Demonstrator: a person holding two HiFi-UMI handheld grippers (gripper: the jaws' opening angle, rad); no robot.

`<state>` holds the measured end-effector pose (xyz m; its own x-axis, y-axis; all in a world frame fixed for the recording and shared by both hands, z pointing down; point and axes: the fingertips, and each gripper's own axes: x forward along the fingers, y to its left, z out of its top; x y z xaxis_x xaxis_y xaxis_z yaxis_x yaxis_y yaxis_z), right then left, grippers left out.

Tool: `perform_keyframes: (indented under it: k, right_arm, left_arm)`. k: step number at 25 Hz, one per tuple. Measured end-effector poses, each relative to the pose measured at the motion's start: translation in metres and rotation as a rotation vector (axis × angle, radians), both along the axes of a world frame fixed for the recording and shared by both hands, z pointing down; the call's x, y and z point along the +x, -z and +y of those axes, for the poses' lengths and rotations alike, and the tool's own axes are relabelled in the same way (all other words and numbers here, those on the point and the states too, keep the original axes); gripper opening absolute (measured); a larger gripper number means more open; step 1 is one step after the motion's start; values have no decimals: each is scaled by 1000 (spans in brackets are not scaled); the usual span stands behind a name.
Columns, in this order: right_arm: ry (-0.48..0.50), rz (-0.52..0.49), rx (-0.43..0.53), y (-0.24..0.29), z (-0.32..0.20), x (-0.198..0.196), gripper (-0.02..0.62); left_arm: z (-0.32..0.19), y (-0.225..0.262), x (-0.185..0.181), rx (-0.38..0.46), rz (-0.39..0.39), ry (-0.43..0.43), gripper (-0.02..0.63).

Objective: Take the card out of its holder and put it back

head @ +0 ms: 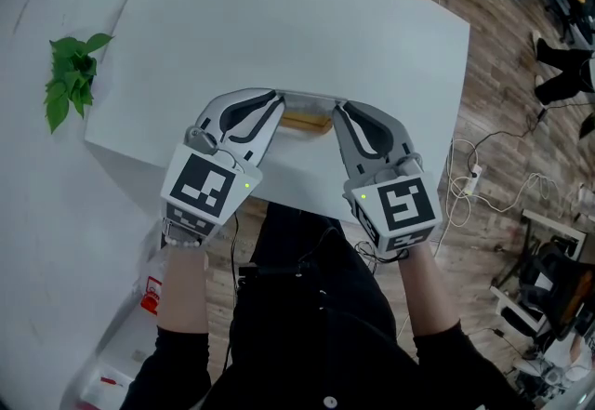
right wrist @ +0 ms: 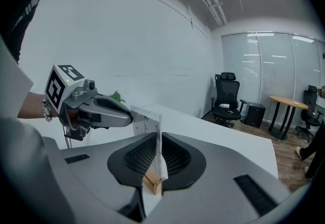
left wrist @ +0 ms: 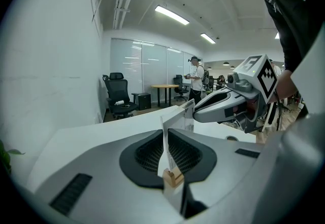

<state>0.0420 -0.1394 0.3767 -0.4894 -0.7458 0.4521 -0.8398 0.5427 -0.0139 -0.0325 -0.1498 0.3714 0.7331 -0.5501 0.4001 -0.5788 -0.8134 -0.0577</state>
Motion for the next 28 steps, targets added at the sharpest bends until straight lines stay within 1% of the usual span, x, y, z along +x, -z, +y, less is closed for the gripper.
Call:
perform_keyframes:
  k: [7,16,28]
  right_arm:
    - [0,-8,-4,1,-3,-5,63]
    - [-15,-2,-18,-4,-3,1,63]
    - [-27,-12,-38,-6,2,3,63]
  left_arm:
    - [-3,-3,-2,-7,2,-1,41]
    - [-3,-2,1,-17,10,-13,40]
    - [1,-3,4,-23,-5,-27,40]
